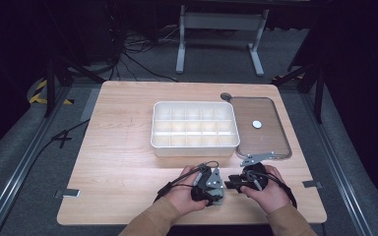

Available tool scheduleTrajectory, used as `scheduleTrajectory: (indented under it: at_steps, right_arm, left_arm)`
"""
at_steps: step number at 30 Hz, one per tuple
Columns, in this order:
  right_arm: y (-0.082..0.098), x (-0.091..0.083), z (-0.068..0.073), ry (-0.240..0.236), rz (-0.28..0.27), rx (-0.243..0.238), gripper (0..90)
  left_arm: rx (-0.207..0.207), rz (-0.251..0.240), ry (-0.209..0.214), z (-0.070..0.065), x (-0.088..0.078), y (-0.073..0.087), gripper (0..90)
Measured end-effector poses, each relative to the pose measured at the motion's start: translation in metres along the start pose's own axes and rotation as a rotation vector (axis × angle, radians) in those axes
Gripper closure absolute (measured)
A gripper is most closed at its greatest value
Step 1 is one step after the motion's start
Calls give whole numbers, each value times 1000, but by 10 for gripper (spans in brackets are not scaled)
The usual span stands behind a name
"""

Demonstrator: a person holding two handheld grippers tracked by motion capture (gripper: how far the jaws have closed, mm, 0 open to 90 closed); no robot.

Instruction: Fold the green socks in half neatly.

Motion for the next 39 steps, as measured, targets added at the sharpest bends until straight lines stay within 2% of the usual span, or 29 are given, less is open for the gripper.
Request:
scheduleTrajectory:
  at_steps: [2,5,11,15,20,22,26,33,35,37,39]
  right_arm:
    - [-2,-2,4,-25,-24,16,619]
    - [-4,4,9,-44,-28,17,591]
    - [-6,13,12,-40,-32,30,544]
    - [-5,21,12,-44,-9,41,515]
    - [-3,30,10,-117,23,94,506]
    - [-3,31,10,-132,27,103,508]
    - [-4,35,9,-192,39,114,548]
    - [-6,36,9,-246,64,140,663]
    - [-6,35,9,-245,62,130,708]
    - [-8,34,11,-229,60,115,739]
    - [-8,34,11,-221,58,110,748]
  left_arm:
    - [-3,-3,0,0,0,0,454]
    - [0,-4,-1,1,0,0,454]
    - [-10,-7,4,1,0,1,454]
    - [-10,-13,1,1,0,2,453]
    - [-2,-20,-11,1,-1,3,446]
    - [-9,-16,-12,0,-1,4,443]
    - [-13,-18,-26,0,-2,5,417]
    - [-27,-26,-50,0,-4,7,395]
    - [-47,-29,-63,1,-6,7,349]
    - [-68,-25,-85,3,-9,8,266]
    - [-80,-26,-77,3,-10,9,249]
Point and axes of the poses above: each handheld gripper's, and its own axes: x roughly forward along the jaws, y roughly out of its underside, z roughly to its left, the point moved 6 cm from there along x, roughly forward along the jaws, and after that the axes turned 14 degrees about z, right-handed, at the moved point
